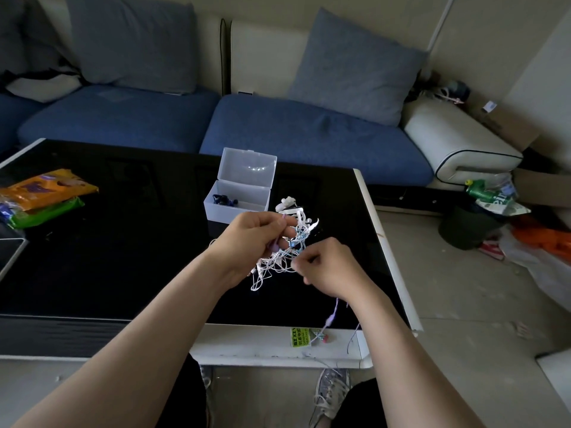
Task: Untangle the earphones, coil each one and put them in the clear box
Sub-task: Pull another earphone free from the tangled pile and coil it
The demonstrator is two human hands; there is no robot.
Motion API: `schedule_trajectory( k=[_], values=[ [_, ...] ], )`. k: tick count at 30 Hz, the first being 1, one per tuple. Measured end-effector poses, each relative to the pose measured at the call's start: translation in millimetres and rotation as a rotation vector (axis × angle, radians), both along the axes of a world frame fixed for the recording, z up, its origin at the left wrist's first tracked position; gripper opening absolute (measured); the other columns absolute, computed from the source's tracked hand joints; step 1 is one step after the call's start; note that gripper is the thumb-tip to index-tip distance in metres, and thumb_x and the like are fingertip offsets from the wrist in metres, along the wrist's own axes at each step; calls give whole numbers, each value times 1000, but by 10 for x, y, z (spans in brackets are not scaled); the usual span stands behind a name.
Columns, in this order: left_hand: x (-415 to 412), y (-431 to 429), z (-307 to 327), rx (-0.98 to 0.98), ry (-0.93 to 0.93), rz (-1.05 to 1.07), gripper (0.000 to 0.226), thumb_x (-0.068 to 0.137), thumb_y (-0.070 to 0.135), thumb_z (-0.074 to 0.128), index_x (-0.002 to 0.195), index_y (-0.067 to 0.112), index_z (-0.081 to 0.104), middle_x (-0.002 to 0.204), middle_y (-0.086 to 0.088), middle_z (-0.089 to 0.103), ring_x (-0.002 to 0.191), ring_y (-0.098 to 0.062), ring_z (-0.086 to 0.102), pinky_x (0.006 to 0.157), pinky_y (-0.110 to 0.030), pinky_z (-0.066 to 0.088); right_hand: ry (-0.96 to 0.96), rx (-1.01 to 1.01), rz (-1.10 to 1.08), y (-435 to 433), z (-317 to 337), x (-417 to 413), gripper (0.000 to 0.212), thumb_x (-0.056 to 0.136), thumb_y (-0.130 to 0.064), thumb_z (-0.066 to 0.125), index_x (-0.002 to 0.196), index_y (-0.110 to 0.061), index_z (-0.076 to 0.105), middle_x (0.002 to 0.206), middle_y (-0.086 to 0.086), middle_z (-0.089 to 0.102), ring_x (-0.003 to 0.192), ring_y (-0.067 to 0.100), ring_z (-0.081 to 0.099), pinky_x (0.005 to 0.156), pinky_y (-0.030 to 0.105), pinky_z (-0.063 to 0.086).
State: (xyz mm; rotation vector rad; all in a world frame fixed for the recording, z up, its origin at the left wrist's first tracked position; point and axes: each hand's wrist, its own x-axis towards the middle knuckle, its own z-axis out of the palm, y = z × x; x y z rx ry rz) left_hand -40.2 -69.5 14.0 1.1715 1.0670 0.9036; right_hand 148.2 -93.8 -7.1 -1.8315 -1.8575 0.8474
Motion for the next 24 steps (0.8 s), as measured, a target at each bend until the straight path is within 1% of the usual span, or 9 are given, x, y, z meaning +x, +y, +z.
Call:
schedule_trajectory(
  k=[2,4,6,8,12,14,18,20,24],
  values=[
    [54,-11,-10,39,31,52,21,108,6,54,113,7,74,95,-2,79,71,-7,63,63,-16,47,-31,-19,104,-53,56,-95,27,96,-35,67,73,-26,77,62,-3,73,61,9,70,58,21,55],
    [101,-5,-29,76,73,100,21,104,-1,57,115,4,74,100,-6,81,71,-5,67,62,-14,50,-49,43,156,-94,126,-182,31,95,-31,66,65,-29,72,58,-3,69,56,13,67,56,27,59],
    [128,11,-52,118,129,152,23,102,-3,56,116,4,73,99,-5,81,74,-5,71,64,-14,52,-28,80,162,-124,199,-221,29,95,-26,61,68,-22,72,55,4,67,50,22,67,52,37,60],
    [122,21,-58,174,194,160,24,103,-4,54,115,7,73,97,-3,81,76,-3,74,66,-13,53,44,48,163,-160,271,-237,27,96,-22,56,76,-14,71,52,10,66,42,26,67,45,40,59],
    [23,71,-91,378,501,9,31,101,0,55,115,17,76,98,8,80,94,-4,74,85,-26,56,242,108,67,-185,323,-233,25,98,-19,60,77,-16,72,47,9,63,42,29,67,45,39,55],
    [-22,83,-78,456,605,-78,31,101,5,55,110,26,76,98,12,77,96,-4,71,88,-30,55,322,198,-27,-159,304,-209,25,97,-18,65,74,-17,74,47,9,62,43,29,68,45,36,52],
    [14,28,-1,371,519,-220,28,104,5,51,99,21,74,88,1,75,81,-18,67,75,-37,52,458,257,-136,-111,265,-155,22,91,-7,64,76,-14,79,57,9,70,44,27,67,47,30,50],
    [54,10,21,235,420,-234,31,103,0,44,93,13,71,82,-3,71,74,-16,59,70,-29,47,471,273,-155,-86,232,-137,23,91,-7,67,73,-16,78,56,7,69,43,26,62,47,27,47],
    [99,12,54,123,269,-208,32,100,-2,37,89,3,67,79,-8,62,68,-11,50,65,-18,43,426,368,-221,-27,170,-152,20,88,-31,86,74,-19,78,55,-2,67,46,10,57,50,24,47]
  ],
)
